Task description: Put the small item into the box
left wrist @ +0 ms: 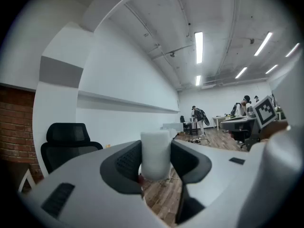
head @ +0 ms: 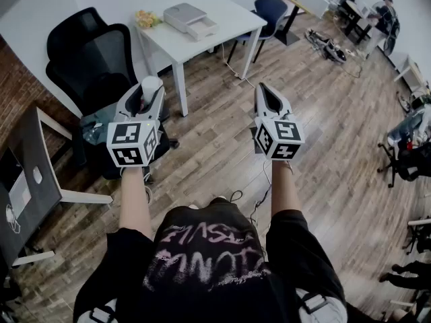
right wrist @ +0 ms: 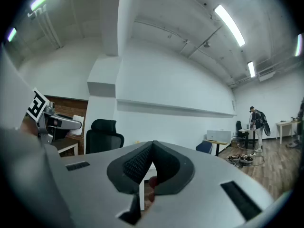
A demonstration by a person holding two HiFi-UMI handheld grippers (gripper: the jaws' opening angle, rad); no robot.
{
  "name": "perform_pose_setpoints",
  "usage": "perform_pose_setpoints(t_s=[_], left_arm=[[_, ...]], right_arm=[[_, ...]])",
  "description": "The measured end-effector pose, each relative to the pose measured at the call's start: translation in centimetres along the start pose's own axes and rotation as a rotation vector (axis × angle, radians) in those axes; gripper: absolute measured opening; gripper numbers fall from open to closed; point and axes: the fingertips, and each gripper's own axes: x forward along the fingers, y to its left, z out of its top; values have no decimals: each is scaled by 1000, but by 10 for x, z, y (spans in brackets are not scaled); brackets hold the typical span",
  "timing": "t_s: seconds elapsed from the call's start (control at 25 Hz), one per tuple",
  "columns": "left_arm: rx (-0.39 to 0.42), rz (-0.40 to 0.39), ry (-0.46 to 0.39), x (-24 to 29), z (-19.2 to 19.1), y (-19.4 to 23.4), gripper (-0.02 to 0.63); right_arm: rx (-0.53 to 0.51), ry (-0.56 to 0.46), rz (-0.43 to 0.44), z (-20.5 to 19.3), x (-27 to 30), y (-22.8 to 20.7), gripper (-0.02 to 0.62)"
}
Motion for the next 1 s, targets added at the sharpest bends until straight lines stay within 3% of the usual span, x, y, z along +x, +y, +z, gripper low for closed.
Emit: perform_pose_setpoints(t_s=[1.0], left_arm=[[3, -31, 16, 12, -12, 4, 183]], right_arm=[[-35, 14, -13, -7, 9, 6, 9]])
